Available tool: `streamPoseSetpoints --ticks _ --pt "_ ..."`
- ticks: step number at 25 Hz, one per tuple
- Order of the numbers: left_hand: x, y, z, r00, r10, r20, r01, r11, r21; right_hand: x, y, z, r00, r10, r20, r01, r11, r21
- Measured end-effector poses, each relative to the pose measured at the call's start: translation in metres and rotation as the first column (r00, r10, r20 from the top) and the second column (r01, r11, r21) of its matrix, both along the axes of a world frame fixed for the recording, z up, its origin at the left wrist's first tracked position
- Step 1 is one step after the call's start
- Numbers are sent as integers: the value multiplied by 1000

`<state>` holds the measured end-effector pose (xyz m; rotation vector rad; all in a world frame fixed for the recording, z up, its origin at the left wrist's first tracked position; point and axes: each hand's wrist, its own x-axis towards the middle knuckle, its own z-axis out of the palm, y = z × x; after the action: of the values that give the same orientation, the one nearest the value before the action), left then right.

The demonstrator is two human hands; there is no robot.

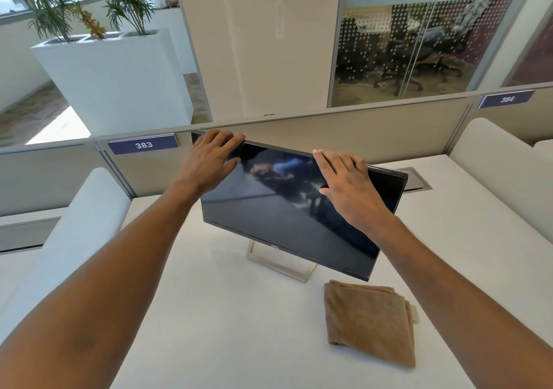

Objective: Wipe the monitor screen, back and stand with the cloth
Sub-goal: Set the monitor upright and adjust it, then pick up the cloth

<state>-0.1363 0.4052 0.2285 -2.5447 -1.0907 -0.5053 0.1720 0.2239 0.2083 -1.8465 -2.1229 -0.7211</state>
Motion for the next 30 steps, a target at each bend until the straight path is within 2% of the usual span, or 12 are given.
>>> streamPoseSetpoints --ticks 15,26,30 --pt "0 -33 -1 987 158 -7 -157 986 49 31 30 7 985 167 -39 -170 983 -75" --pt "5 -51 -2 969 246 17 -247 968 46 43 43 15 963 229 -142 -250 956 -156" --pt "0 -50 -3 978 206 38 -208 978 32 31 37 16 970 182 -159 -195 978 -73"
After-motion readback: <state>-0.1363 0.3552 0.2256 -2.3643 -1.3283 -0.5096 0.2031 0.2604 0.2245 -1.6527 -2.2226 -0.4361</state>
